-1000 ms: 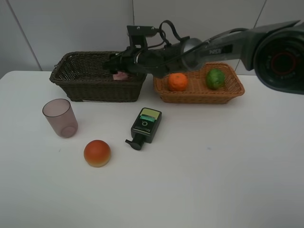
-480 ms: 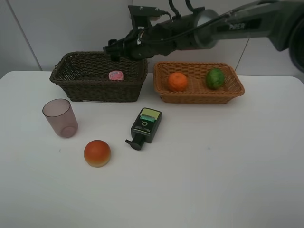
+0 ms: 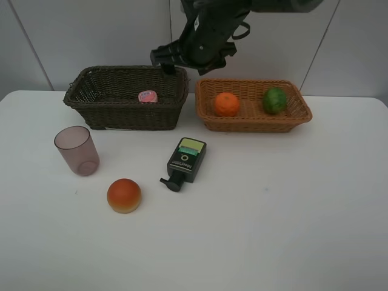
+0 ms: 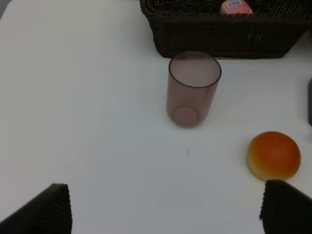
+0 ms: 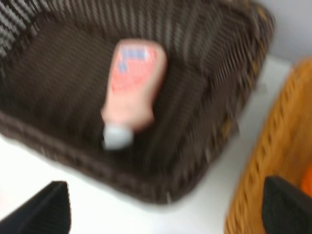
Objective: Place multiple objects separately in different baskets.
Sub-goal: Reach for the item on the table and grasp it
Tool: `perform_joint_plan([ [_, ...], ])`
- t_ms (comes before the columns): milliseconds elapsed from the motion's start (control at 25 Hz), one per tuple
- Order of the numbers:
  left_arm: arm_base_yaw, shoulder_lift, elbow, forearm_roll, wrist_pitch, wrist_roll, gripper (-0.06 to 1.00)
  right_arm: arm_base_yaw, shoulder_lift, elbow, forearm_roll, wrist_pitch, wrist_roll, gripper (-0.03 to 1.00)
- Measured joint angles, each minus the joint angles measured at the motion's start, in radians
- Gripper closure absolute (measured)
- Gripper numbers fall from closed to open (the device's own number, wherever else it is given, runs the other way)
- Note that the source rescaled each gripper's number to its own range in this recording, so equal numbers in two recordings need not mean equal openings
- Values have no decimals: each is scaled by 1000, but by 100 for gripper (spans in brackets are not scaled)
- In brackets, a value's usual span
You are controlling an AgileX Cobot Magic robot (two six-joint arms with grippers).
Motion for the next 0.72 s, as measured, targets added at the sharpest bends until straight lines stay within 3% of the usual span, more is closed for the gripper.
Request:
perform_joint_plan([
  [360,0,0,0,0,0,0,-6,35,-31,-1,27,309,52,30],
  [720,0,0,0,0,0,0,-6,83,-44,78,55,364,182,30],
])
